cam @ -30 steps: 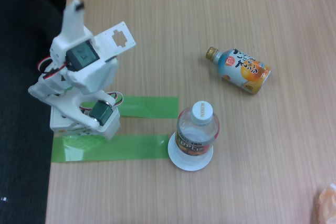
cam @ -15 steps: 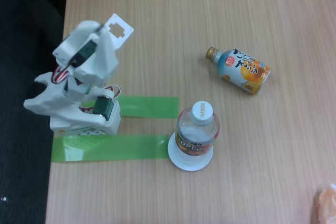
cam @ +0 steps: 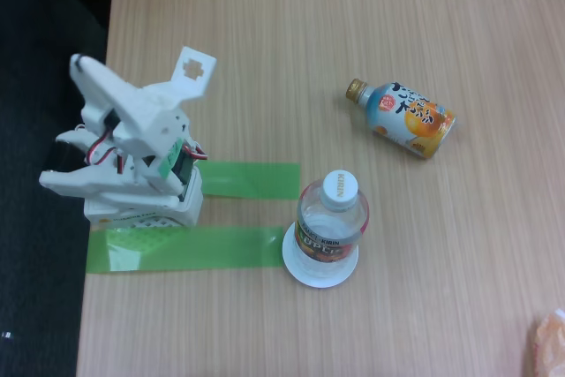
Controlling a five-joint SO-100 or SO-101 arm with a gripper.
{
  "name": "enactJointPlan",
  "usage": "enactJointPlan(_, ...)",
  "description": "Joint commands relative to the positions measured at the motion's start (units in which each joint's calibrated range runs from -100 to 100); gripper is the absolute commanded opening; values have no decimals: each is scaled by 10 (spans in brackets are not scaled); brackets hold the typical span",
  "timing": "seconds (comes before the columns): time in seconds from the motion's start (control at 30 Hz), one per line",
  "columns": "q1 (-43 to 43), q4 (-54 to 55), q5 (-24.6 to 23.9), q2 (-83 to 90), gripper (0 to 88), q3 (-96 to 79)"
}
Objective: Pick up the plastic bottle and stand it up on the white place
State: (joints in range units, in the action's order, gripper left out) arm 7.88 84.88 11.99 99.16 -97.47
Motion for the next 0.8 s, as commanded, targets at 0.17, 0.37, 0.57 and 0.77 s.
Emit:
enactJointPlan(0.17,-40,51,-37,0,10,-10)
enactJointPlan(0.37,-55,77,-41,0,10,-19)
enactJointPlan(0.57,-50,77,-37,0,10,-19)
enactJointPlan(0.77,-53,77,-40,0,10,-19)
